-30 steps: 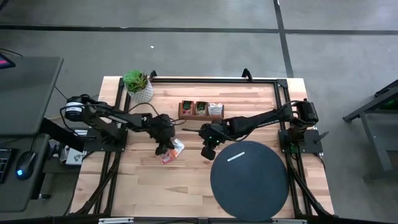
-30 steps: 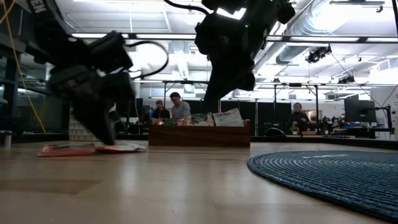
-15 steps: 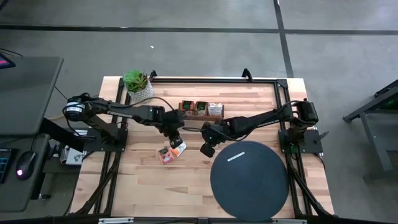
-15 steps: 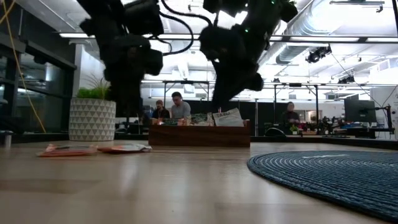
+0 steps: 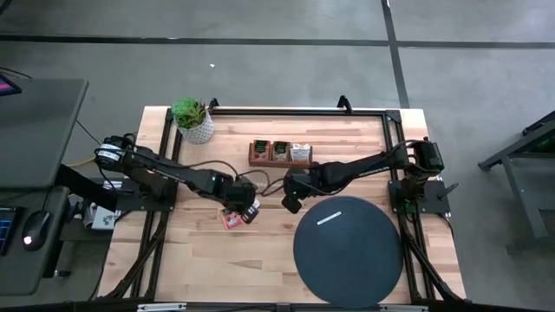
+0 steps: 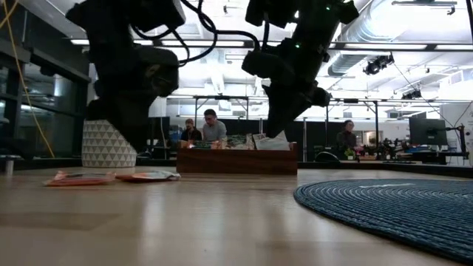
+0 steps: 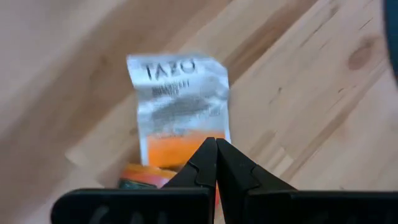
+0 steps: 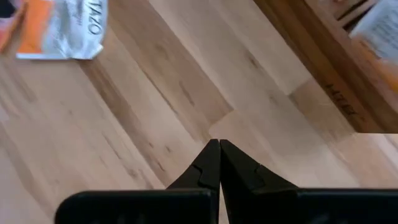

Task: Pick & Place Tea
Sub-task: Put the white orange tea sachet into the right section of the wooden organizer

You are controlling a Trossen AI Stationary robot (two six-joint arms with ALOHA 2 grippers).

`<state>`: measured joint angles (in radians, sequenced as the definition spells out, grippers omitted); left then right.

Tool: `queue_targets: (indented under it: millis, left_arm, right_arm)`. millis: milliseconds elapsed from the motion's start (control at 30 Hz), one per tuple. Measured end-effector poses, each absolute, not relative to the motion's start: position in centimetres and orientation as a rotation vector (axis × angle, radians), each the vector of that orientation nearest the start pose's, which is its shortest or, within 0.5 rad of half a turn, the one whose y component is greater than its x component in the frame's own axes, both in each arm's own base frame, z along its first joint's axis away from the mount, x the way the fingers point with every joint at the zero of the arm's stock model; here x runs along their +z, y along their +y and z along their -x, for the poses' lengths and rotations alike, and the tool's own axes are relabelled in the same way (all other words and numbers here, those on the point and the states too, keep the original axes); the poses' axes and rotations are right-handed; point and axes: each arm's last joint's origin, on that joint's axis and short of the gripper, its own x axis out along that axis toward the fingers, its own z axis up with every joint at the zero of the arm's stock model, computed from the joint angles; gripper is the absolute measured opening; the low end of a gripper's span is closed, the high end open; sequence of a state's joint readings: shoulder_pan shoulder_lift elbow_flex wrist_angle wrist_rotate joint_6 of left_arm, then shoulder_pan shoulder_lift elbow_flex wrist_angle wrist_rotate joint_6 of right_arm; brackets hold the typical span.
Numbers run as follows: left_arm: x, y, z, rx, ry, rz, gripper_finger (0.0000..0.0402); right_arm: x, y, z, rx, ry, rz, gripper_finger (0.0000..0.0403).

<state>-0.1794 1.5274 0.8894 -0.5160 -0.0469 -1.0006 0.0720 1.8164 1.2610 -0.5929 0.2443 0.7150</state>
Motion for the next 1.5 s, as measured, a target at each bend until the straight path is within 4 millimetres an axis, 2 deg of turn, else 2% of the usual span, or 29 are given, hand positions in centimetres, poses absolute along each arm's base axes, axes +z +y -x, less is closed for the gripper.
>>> queue_targets:
  millis: [133,467,633,767,900,1033,1300,1500]
  left_arm:
    - [16.7,-6.0,-28.1,0.508,1.093,0.790,0.0000]
    - [13.9,-6.2,-28.6,0.598,1.167,0.744,0.0000]
    - [13.0,-6.3,-29.1,0.481,1.212,0.609,0.0000]
    - [13.0,-6.3,-29.1,0.340,1.234,0.413,0.0000]
    - [12.9,-6.3,-29.1,0.237,1.250,0.232,0.0000]
    - [12.9,-6.3,-29.1,0.159,1.257,0.134,0.0000]
    - [12.9,-6.3,-29.6,0.117,1.212,0.079,0.0000]
    - [13.1,-6.5,-30.3,0.082,1.139,0.073,0.0000]
  right_arm:
    - [19.4,1.9,-36.2,-0.530,1.031,-0.423,0.0000]
    - [19.2,2.0,-35.7,-0.517,1.104,-0.381,0.0000]
    - [18.9,2.5,-35.0,-0.425,1.208,-0.340,0.0000]
    - [18.8,3.0,-35.0,-0.303,1.259,-0.443,0.0000]
    - [17.6,3.3,-34.9,-0.389,1.185,-0.621,0.0000]
    - [15.7,4.1,-35.1,-0.407,0.985,-0.806,0.0000]
    - [13.0,5.2,-34.1,-0.441,0.623,-1.065,0.0000]
    - [12.6,5.1,-33.7,-0.448,0.583,-1.146,0.0002]
